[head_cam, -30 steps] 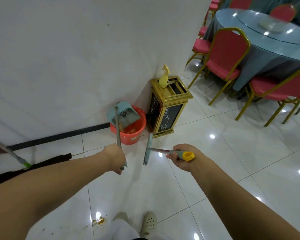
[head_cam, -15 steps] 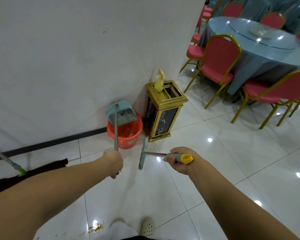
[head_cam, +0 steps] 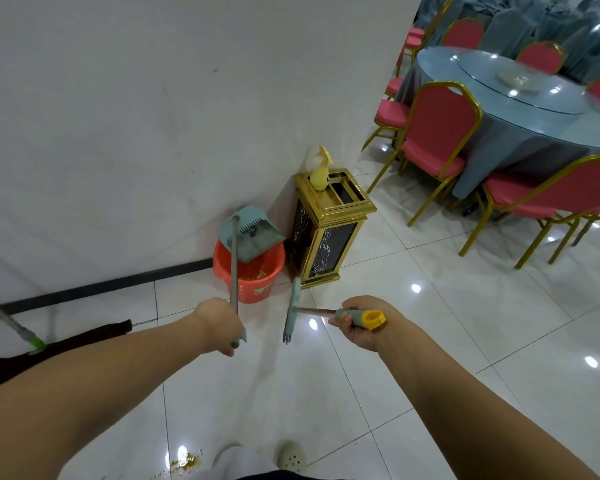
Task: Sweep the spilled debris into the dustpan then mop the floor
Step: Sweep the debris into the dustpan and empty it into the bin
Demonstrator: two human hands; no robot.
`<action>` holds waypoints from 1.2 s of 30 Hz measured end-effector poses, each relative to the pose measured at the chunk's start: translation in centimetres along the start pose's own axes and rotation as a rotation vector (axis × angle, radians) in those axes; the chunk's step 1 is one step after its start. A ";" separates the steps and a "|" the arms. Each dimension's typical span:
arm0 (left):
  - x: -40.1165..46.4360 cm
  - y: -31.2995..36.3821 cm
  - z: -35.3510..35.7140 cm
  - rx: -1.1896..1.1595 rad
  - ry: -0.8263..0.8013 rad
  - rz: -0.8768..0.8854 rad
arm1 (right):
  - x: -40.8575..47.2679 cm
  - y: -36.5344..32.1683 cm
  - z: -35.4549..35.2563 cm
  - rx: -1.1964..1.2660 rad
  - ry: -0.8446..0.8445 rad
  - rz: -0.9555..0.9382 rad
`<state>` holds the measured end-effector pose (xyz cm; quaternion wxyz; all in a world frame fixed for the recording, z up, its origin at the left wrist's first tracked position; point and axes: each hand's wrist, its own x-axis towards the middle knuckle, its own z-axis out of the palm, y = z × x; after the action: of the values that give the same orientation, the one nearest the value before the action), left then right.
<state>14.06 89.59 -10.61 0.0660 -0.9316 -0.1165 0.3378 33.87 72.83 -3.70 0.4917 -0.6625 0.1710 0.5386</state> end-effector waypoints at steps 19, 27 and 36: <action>-2.1 -1.0 -0.4 -0.169 0.193 -0.079 | 0.4 -1.0 3.4 -0.022 -0.060 -0.023; -5.4 -2.0 -0.5 -0.393 0.423 -0.309 | -1.1 -2.2 5.4 0.001 -0.068 -0.036; -8.9 -3.8 -2.7 -0.793 0.615 -0.739 | -5.8 -3.7 8.3 0.225 -0.142 0.018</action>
<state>8.56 90.78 -2.33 -0.1417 -0.8380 -0.5235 -0.0602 29.98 79.72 3.66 0.5690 -0.5619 0.2009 0.5658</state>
